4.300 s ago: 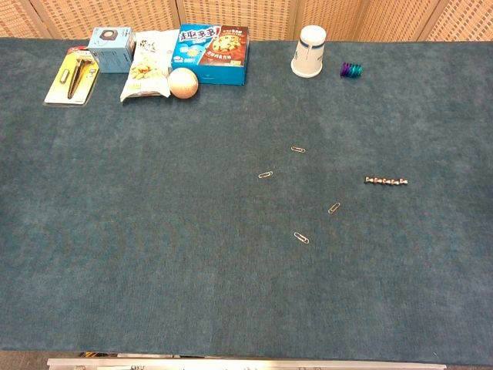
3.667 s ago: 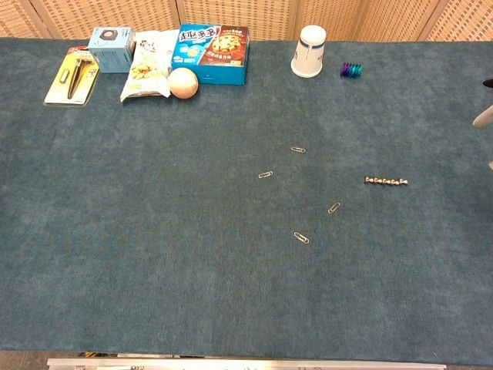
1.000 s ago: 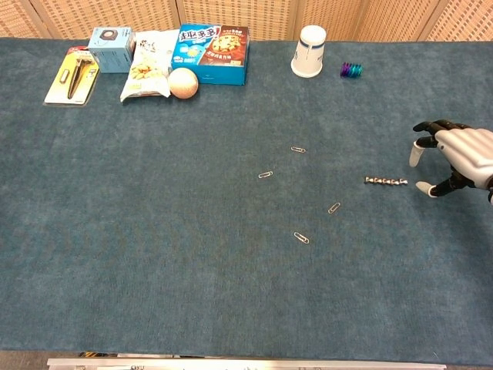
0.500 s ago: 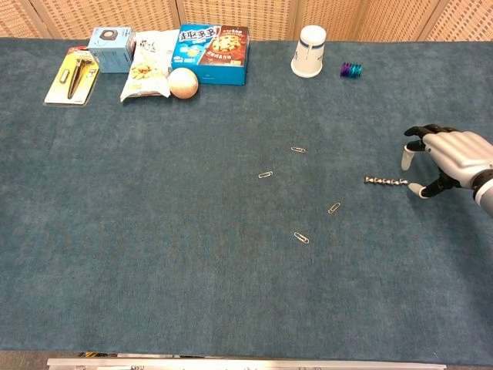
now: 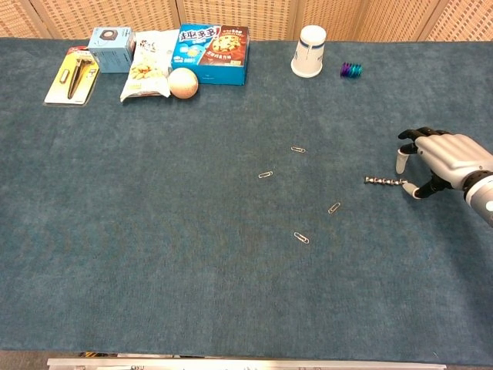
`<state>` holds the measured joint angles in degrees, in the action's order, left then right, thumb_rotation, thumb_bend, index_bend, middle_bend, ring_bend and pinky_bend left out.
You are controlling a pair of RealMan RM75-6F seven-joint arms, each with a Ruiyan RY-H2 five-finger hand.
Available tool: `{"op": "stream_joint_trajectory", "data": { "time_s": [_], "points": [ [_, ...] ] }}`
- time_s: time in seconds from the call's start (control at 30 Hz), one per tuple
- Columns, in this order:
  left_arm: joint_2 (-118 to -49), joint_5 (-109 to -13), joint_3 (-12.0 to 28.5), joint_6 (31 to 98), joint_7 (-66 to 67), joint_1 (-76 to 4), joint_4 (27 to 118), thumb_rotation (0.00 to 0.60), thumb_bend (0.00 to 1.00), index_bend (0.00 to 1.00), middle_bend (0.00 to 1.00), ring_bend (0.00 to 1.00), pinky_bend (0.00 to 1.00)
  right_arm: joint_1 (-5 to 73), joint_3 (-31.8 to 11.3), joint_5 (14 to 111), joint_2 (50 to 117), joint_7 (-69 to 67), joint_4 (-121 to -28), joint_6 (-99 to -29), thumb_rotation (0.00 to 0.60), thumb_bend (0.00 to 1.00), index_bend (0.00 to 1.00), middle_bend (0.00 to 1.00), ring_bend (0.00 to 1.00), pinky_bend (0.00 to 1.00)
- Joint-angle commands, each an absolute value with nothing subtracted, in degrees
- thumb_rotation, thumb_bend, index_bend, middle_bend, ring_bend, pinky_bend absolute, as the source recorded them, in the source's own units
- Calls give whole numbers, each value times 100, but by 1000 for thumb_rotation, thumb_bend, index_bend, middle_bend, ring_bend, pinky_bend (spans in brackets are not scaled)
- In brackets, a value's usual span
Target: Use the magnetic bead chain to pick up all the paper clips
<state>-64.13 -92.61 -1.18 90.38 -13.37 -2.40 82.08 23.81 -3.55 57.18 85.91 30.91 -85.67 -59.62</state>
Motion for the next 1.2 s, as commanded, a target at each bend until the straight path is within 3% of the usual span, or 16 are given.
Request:
{"op": "stream_joint_trajectory", "data": {
  "time_s": [0.03, 1.2],
  "points": [
    [-6410, -9258, -116, 9042, -1345, -238, 8208, 600, 0, 512, 440, 328, 441, 2400, -352, 5701, 8614, 3110, -8548, -5964, 600, 299, 469, 109, 0, 100],
    [-6390, -9261, -114, 9078, -1428, -213, 8181, 600, 0, 512, 440, 328, 441, 2516, -258, 5578, 8814, 3246, -8371, -5997, 600, 308, 506, 109, 0, 100]
  ]
}}
